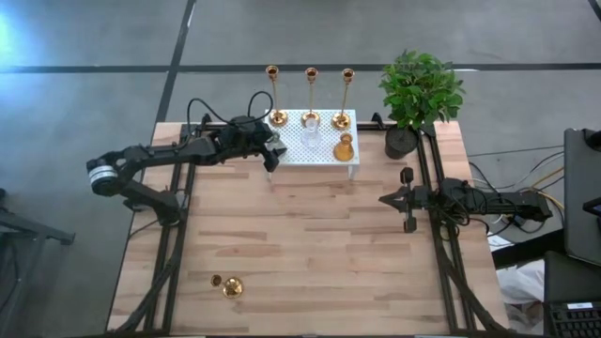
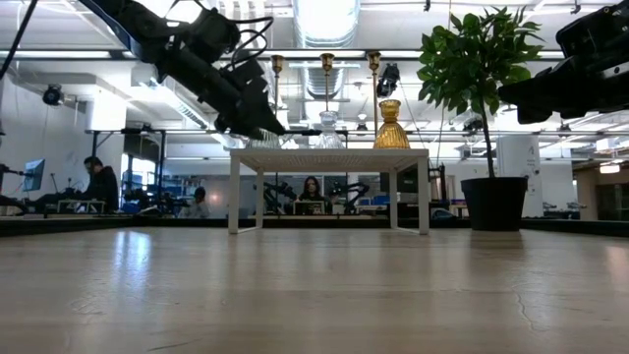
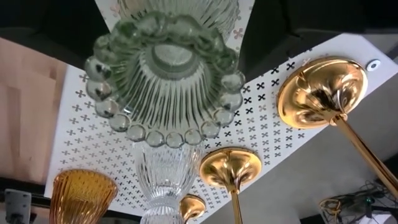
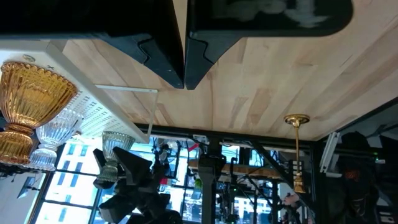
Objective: Pick & Place candle stick holders
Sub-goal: Put the green glass candle holder on the shelf, then put the gold candle holder on the shelf
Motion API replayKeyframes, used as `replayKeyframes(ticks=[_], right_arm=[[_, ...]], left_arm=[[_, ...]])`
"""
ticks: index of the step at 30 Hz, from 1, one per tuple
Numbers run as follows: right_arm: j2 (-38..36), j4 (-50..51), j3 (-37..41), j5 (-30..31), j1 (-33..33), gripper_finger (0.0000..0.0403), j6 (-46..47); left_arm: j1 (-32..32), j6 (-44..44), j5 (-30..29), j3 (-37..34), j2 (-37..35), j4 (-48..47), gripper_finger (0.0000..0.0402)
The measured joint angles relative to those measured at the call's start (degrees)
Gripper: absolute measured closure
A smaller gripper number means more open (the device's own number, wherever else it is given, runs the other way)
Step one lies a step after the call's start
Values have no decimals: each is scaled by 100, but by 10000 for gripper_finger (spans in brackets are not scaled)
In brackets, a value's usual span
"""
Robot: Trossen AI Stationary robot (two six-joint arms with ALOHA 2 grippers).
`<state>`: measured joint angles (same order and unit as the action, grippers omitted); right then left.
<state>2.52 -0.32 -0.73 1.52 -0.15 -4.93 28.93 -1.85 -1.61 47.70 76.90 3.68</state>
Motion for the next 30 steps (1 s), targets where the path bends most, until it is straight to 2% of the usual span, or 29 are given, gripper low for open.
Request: replayKeyframes(ticks=[14, 30], right_arm=[[-1, -1, 0, -2, -1, 394, 0], [0, -2, 0, 0, -2, 394, 0]], left_arm=[[11, -8, 2, -5, -167, -1, 69], [17, -122, -98, -15, -1081, -1282, 69]])
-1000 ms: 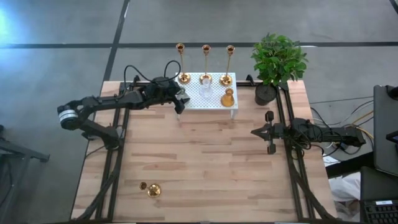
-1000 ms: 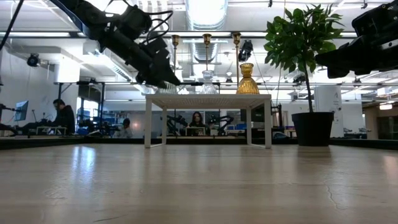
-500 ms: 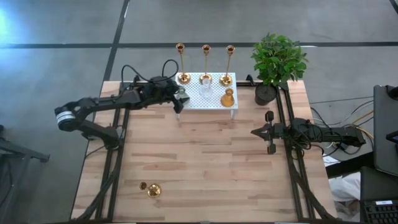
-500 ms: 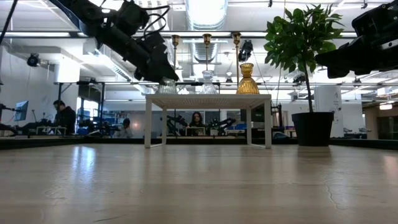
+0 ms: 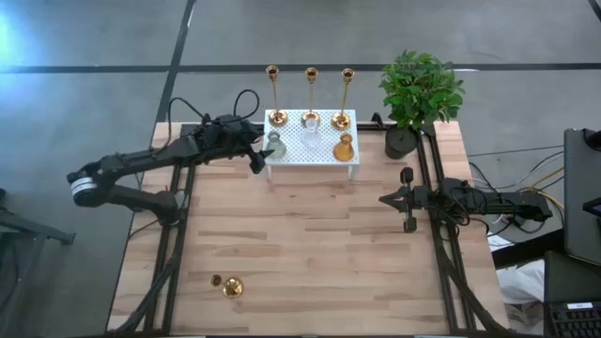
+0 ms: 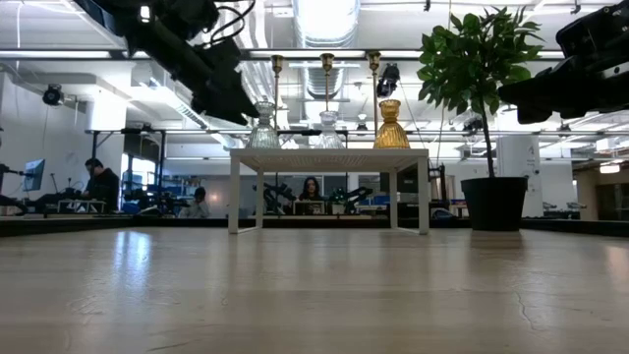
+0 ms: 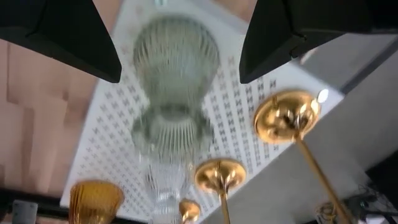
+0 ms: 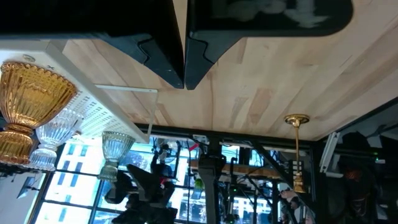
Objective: Pick & Place candle stick holders
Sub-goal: Put the gold candle holder on the shelf
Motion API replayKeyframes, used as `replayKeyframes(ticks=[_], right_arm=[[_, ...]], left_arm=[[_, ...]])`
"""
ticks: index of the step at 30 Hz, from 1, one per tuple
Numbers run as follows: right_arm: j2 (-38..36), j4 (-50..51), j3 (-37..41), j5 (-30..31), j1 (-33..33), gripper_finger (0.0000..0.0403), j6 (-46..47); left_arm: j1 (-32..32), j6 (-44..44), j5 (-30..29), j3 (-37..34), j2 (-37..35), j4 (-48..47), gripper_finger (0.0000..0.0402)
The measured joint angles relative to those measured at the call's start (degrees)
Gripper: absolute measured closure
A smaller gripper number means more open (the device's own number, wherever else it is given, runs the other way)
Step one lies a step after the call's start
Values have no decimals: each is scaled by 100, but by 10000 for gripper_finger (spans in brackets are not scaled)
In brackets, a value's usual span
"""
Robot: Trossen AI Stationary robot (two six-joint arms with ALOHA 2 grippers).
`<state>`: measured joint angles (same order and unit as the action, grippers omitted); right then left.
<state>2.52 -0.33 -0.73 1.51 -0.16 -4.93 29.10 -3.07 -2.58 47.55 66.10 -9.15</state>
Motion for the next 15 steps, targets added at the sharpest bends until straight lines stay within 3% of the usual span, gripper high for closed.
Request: replayKeyframes(ticks=[8, 12, 15], right_arm=[[-2, 0, 0, -1, 0, 394, 0], [-2, 0, 0, 0, 1, 394, 0], [-1, 2, 0, -1, 1, 394, 0]], left_arm=[[0, 405, 167, 0, -789, -1956, 69], [-7, 773, 770, 0, -1294, -3088, 69], [-12, 1046, 1627, 0, -1617, -3636, 69]])
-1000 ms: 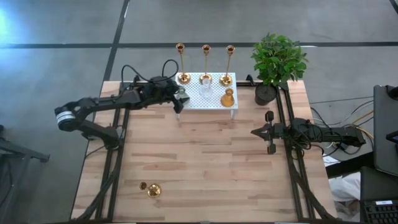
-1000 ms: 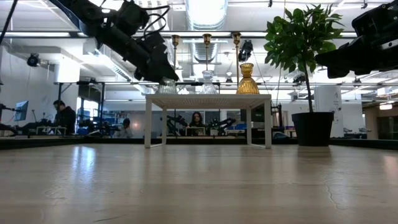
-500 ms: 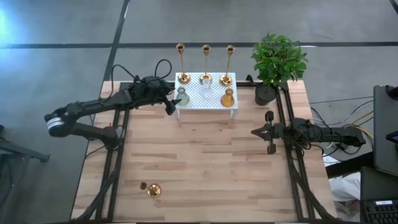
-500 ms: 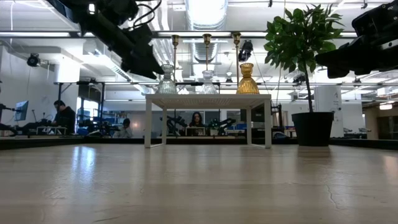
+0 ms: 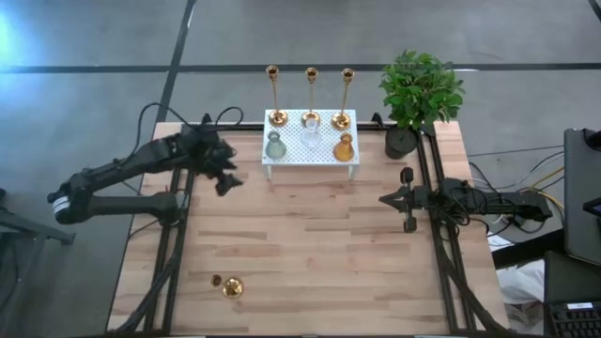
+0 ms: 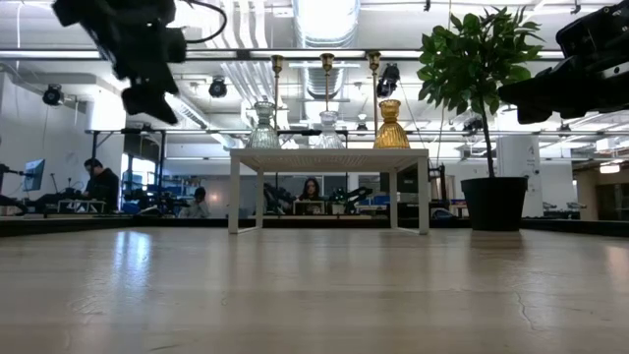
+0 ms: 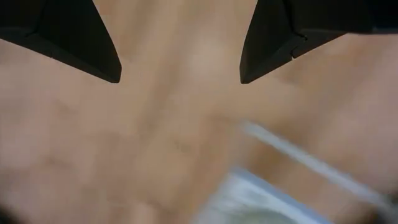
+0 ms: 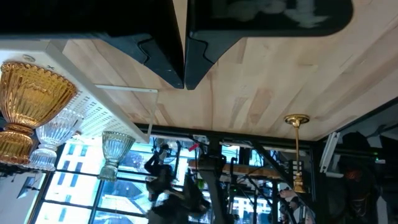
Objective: Pick & Place candle stick holders
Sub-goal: Put the gold candle holder on the shelf
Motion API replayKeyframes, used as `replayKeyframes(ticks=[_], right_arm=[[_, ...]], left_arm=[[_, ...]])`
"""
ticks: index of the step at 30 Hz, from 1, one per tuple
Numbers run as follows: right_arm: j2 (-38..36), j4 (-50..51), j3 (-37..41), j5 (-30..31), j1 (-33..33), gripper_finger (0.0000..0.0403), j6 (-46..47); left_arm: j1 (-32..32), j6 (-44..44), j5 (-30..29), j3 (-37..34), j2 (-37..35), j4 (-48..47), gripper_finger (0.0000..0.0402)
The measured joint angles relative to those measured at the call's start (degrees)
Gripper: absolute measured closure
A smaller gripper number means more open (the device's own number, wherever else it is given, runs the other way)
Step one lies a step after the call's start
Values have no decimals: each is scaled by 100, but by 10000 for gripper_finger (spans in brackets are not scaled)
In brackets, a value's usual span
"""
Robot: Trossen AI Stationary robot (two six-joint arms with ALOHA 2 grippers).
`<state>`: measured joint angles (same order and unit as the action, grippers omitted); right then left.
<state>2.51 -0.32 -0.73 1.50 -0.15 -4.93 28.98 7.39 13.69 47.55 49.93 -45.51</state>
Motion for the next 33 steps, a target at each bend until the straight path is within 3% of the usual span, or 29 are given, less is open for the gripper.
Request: replayKeyframes(ticks=[6, 8, 13, 17, 25, 33], right_arm=[[1, 0, 0, 1, -1, 394, 0], [1, 0, 0, 0, -1, 394, 0], [2, -1, 0, 0, 1, 394, 0], [2, 0, 0, 1, -1, 394, 0], [2, 0, 0, -1, 0, 394, 0], [2, -2, 0, 6, -1, 394, 0]], left_arm=[[-249, 410, 2443, 0, -432, -701, 69], [-397, 420, 2867, 19, -602, -1232, 69], [-834, 167, 2717, 57, -1072, -2841, 69], [-1231, 124, 2518, -18, -1510, -3483, 69], [-1617, 11, 2459, -427, -2159, -3360, 69], [-1692, 759, 3438, -1906, -2601, -2095, 74]])
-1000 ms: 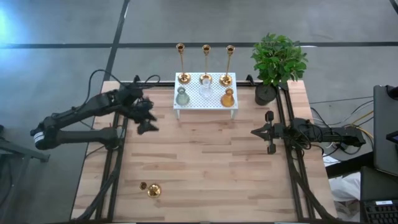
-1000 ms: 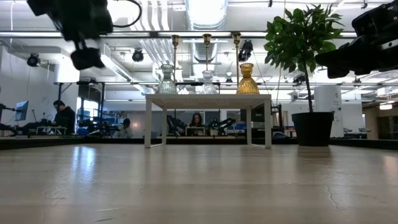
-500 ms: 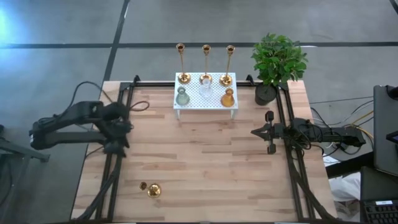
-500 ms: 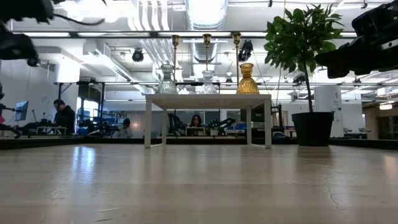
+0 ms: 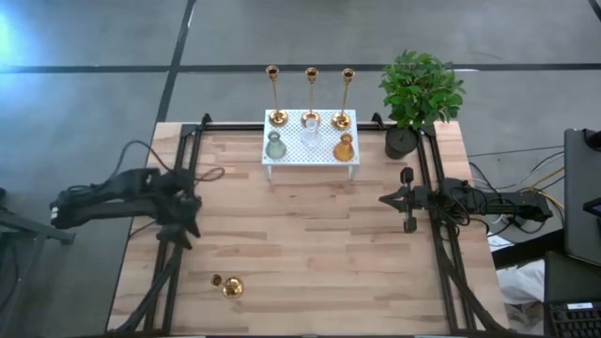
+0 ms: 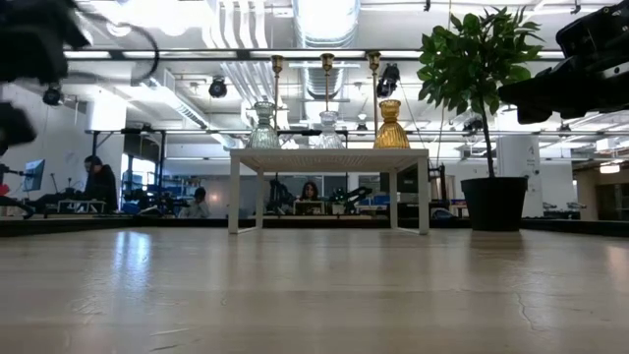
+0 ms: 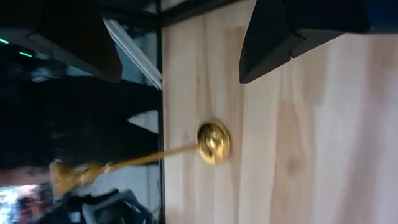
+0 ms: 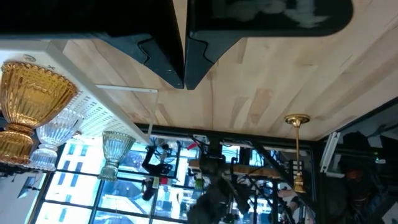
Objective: Pick & Place candle stick holders
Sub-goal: Put the gold candle holder on the shelf
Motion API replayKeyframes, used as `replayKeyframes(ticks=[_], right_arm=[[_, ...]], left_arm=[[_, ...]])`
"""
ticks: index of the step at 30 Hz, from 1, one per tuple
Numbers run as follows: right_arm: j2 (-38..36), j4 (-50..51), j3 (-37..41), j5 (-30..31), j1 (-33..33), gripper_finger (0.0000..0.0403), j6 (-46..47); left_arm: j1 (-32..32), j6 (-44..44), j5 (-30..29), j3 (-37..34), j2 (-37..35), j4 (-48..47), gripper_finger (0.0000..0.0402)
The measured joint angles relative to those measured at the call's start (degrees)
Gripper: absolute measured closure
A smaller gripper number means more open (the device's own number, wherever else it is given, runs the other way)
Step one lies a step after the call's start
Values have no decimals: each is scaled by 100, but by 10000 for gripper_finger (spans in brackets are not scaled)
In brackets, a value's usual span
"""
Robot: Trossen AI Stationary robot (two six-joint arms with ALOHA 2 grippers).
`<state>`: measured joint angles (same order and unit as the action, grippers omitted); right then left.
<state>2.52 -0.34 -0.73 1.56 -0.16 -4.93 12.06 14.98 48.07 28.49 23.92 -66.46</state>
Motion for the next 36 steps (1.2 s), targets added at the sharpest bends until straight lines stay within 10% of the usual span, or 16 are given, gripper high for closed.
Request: replayKeyframes(ticks=[10, 28, 36], right_arm=[[0, 2, 0, -4, 2, 394, 0], [0, 2, 0, -6, 0, 394, 0], [0, 0, 0, -6, 1, 394, 0]], left_arm=[[-279, 937, 859, -1476, -13, 1522, 78], [-4704, 1533, -3506, -1653, 335, 5048, 79], [-5398, 1063, -4709, -2046, 927, 6612, 79]])
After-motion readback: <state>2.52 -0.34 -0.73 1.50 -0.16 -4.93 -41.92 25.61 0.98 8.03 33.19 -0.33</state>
